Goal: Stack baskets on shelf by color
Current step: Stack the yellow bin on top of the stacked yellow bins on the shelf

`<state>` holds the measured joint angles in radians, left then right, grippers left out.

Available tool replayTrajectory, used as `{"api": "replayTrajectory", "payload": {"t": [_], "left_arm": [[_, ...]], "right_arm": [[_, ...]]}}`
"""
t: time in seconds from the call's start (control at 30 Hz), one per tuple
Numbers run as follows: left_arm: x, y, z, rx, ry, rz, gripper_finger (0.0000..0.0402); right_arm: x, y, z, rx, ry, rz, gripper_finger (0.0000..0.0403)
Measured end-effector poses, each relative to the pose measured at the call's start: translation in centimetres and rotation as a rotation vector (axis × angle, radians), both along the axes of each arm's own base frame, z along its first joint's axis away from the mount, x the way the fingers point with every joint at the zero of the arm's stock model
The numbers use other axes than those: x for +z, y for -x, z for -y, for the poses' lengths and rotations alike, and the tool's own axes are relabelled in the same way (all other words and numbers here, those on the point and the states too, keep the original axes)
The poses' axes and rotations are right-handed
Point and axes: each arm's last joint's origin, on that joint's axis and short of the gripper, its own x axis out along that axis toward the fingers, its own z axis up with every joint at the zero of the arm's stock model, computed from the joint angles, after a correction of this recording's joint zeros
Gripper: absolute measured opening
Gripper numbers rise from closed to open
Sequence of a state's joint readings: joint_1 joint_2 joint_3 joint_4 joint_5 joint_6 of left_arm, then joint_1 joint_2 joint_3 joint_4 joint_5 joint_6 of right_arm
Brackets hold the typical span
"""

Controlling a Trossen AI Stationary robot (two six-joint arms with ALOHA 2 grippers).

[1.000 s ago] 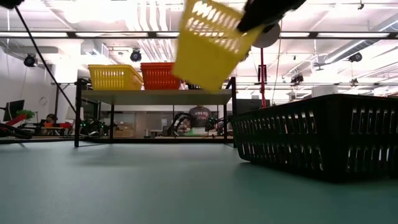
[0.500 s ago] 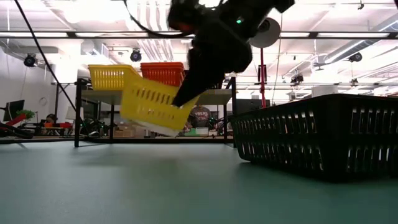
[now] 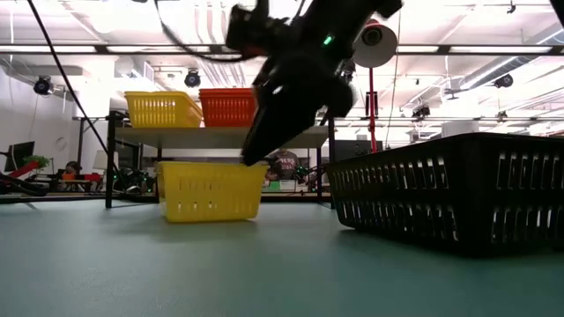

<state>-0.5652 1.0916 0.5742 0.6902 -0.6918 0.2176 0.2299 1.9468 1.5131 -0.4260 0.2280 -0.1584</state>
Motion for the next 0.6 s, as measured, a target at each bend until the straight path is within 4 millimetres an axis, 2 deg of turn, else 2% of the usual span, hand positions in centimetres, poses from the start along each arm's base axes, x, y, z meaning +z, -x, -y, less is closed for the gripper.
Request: {"api": "replayTrajectory", "payload": {"t": [0.17,0.3,0.43,0.6], "left_arm": [[-0.2,0.0,0.0,-0.005,0.052,0.000,0.0004],[-0.7,-0.5,0.3,-0.007,0.080,-0.030,0.0004],[-1.4,-1.4,0.9,-0.010,0.120,-0.068,0.0004],[-2.7,-3.1,1.5,0.026,0.185,-0.183,0.0004]], "right_arm": [[3.1,2.4,0.6,-0.032,0.000,-0.047,0.0144],[4.6,4.9,1.1,-0.050,-0.018,-0.024,0.0154],[5.7,7.5,1.4,-0.061,-0.060,0.101,0.0151],[5.9,10.5,1.7,-0.038,-0.085,0.297,0.0142]]}}
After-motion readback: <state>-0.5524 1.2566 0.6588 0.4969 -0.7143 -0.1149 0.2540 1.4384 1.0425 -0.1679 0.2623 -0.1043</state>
